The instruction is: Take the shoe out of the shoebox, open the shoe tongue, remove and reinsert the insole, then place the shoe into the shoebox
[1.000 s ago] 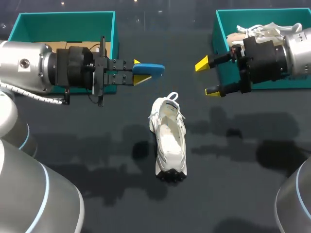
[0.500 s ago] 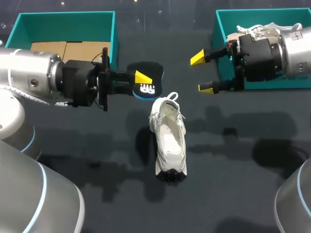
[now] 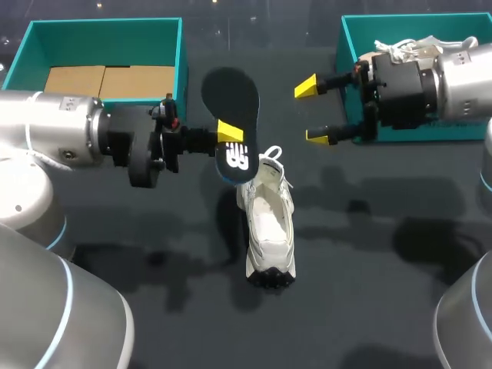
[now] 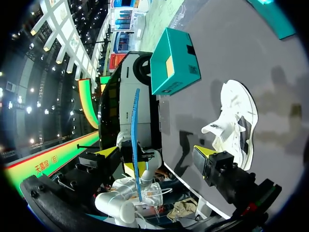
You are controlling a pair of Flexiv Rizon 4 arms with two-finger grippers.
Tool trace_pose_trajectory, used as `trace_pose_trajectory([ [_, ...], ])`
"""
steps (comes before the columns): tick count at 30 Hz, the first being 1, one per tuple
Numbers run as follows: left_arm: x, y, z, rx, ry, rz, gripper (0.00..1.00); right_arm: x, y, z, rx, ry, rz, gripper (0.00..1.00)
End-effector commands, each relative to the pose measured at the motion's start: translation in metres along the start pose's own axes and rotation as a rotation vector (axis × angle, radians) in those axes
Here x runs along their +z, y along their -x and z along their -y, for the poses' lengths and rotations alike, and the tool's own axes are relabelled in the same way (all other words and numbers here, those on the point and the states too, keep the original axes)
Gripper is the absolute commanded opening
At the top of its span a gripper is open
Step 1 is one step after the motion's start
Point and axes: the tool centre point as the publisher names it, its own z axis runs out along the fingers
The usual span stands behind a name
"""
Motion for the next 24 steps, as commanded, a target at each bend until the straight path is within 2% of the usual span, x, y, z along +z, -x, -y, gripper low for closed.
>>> trace_pose_trajectory([
  [1, 0.016, -0.009, -0.004, 0.037, 0.028, 0.065, 0.0, 0.016, 0.001, 0.001, -0.021, 0.029, -0.03, 1.0],
  [9, 0.016, -0.009, -0.004, 0.037, 0.028, 0.065, 0.0, 0.016, 0.001, 0.001, -0.021, 0.029, -0.03, 1.0],
  [11, 0.022, -0.014, -0.007, 0.049, 0.021, 0.043, 0.0, 0.016, 0.001, 0.001, -0.021, 0.029, -0.03, 1.0],
  [16, 0.031, -0.021, -0.021, 0.042, 0.02, 0.012, 0.0, 0.032, 0.003, -0.001, -0.052, -0.047, -0.04, 1.0],
  [24, 0.042, -0.036, -0.028, 0.065, 0.023, -0.008, 0.0, 0.041, 0.006, 0.006, -0.084, -0.04, -0.083, 1.0],
])
